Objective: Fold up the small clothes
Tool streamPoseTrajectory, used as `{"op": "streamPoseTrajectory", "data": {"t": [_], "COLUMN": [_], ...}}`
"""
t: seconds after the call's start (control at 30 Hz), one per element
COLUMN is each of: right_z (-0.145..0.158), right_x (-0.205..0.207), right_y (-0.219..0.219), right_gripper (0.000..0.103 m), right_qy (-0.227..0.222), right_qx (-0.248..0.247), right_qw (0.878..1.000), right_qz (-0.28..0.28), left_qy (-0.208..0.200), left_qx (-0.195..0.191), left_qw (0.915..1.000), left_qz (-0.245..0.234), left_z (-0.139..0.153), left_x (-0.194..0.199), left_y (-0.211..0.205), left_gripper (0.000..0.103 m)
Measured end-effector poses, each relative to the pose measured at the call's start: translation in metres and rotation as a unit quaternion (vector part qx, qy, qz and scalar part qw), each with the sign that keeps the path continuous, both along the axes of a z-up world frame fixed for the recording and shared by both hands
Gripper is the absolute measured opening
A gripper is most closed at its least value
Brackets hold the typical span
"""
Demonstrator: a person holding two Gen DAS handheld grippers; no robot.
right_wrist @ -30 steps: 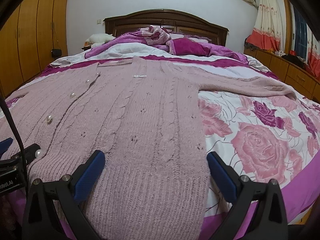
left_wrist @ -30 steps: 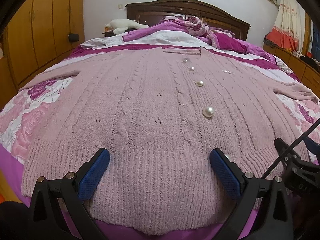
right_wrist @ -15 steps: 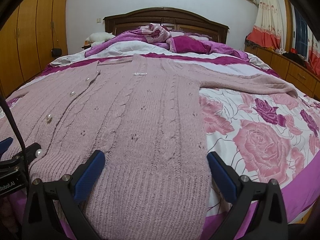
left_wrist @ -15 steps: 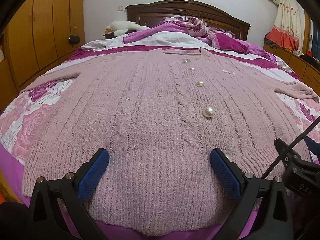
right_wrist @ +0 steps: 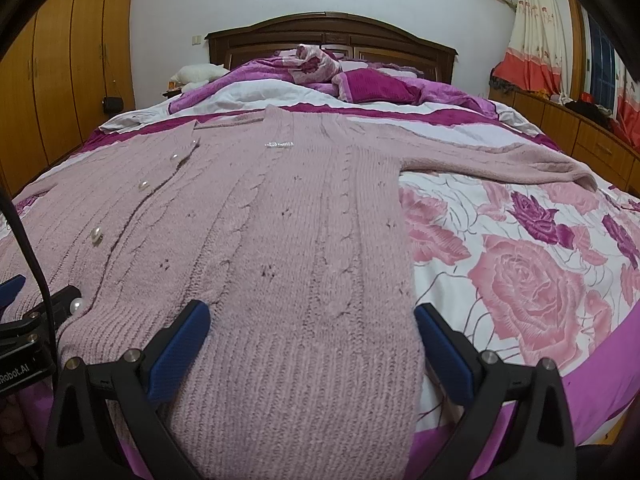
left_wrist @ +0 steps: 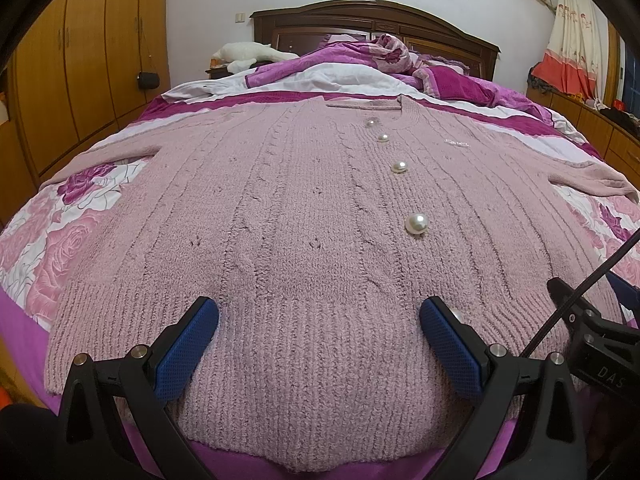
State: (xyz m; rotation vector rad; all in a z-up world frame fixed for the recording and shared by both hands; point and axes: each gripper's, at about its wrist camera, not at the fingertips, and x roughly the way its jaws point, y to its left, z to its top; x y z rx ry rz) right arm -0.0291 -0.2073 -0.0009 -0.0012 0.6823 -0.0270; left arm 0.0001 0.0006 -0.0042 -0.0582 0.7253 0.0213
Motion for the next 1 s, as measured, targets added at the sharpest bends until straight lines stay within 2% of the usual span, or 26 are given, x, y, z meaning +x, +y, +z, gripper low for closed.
{"op": "streamPoseTrajectory", "data": {"t": [0.87, 1.0], "right_z": [0.002, 0.012], "right_x": [0.001, -0.003], "right_y": [0.001, 0.002], "right_gripper": [0.103, 0.103], "right_qy": [0.004, 0.011], "right_qx": [0.001, 0.024], "right_qw": [1.0, 1.0], "right_qz": [-0.001, 0.0], "left_qy": [0.0, 0.0], "left_qx": [0.001, -0.009], "left_qw": [1.0, 0.9999], "left_qz": [-0.004, -0.007], "left_z": [0.002, 0.009], "left_x": [0.0, 0.0], "left_y": [0.004, 0.01], "left_gripper": [0.084, 0.083]}}
